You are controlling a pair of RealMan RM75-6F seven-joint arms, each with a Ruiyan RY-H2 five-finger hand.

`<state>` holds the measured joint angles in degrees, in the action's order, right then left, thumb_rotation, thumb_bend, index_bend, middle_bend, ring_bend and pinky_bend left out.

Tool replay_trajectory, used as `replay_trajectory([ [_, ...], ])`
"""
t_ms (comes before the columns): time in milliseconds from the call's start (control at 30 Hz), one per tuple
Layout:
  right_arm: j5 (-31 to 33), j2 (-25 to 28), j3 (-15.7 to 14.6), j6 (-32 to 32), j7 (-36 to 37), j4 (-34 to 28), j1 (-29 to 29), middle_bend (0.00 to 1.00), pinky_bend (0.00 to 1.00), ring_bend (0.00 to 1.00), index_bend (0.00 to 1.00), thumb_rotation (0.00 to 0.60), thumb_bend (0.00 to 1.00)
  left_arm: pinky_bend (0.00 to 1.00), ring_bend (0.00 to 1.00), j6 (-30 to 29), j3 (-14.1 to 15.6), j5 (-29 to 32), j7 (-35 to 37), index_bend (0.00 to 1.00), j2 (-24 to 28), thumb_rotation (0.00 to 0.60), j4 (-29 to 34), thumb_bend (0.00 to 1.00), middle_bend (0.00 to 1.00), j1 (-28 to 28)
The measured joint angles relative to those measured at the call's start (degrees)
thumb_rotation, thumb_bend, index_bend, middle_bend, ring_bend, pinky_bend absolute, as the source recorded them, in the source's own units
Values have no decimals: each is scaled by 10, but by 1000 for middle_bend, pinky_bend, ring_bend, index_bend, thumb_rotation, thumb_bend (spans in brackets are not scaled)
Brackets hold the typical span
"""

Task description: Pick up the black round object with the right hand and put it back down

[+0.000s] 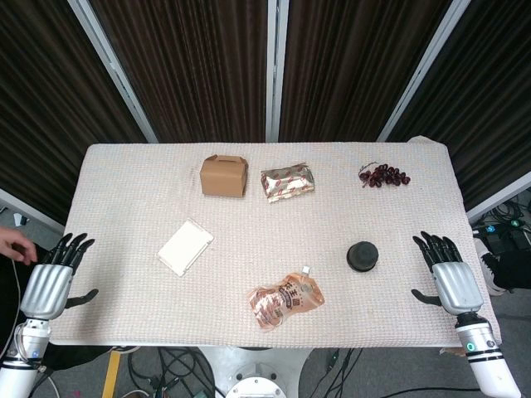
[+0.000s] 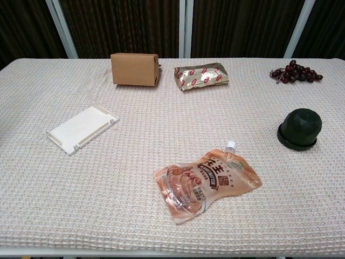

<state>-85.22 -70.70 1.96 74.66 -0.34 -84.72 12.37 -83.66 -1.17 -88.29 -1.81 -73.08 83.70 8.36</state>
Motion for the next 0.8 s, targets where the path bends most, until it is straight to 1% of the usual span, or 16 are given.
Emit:
replay_trajectory([
  [267,5,-1,1,-5,4,2,1,20,0,0,0,600,33,218,0,3,1,-2,0,129,2,600,5,23,67,2],
  [467,13,-15,3,-17,28,17,4,41,0,0,0,600,31,218,0,7,-1,-3,0,129,6,600,8,23,67,6],
  [567,17,-28,3,-27,57,34,7,51,0,0,0,600,30,218,0,8,0,0,3,129,6,600,7,23,67,5],
  [800,33,-71,12,-79,119,97,31,59,0,0,0,600,26,218,0,10,3,2,15,129,-4,600,-11,23,67,3],
])
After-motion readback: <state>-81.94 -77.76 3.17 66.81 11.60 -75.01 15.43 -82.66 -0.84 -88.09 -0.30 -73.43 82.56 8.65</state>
